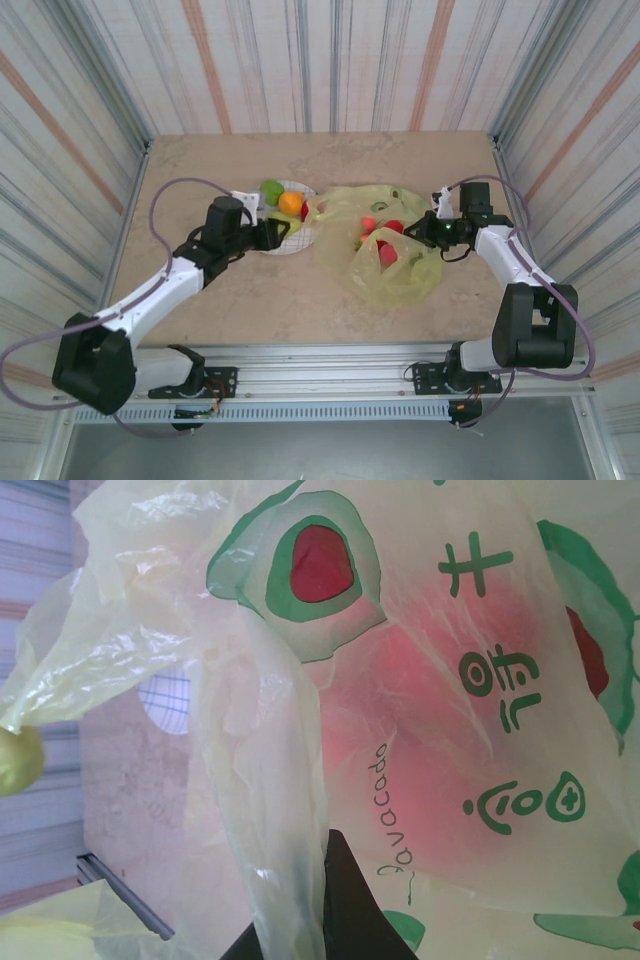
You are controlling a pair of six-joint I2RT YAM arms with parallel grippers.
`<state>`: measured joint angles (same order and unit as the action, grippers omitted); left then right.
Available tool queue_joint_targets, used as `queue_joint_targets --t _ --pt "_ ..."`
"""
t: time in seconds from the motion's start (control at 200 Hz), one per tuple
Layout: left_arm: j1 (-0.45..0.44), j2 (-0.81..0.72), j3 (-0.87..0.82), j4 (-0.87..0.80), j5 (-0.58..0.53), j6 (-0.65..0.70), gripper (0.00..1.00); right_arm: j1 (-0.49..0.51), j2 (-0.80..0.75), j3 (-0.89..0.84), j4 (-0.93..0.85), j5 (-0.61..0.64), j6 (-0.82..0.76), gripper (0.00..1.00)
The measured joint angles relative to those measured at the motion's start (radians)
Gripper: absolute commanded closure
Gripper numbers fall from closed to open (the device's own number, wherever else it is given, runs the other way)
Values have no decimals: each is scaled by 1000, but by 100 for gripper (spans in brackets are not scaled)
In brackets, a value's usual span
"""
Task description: Place the fruits into the plastic bag
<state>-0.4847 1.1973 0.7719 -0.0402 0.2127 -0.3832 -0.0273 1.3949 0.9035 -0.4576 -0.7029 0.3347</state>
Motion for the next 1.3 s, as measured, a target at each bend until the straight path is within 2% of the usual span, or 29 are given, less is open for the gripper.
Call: queue_joint_targets --t 0.125,0.24,0.331,0.571,0.997,1.298 --pt "-146 1 24 6 -12 76 48 6 0 0 0 0 0 100" --pt "-266 143 129 -17 -63 145 50 10 0 0 0 0 0 100" --pt "-309 251 202 -32 -98 170 50 13 0 0 -1 0 0 100" --pt "-313 470 329 -65 -124 177 50 16 0 0 -1 0 0 100" --pt "-353 701 500 -48 98 167 49 24 0 0 4 -30 2 100" --pt "-362 743 575 5 201 139 48 28 -50 0 27 -80 46 100"
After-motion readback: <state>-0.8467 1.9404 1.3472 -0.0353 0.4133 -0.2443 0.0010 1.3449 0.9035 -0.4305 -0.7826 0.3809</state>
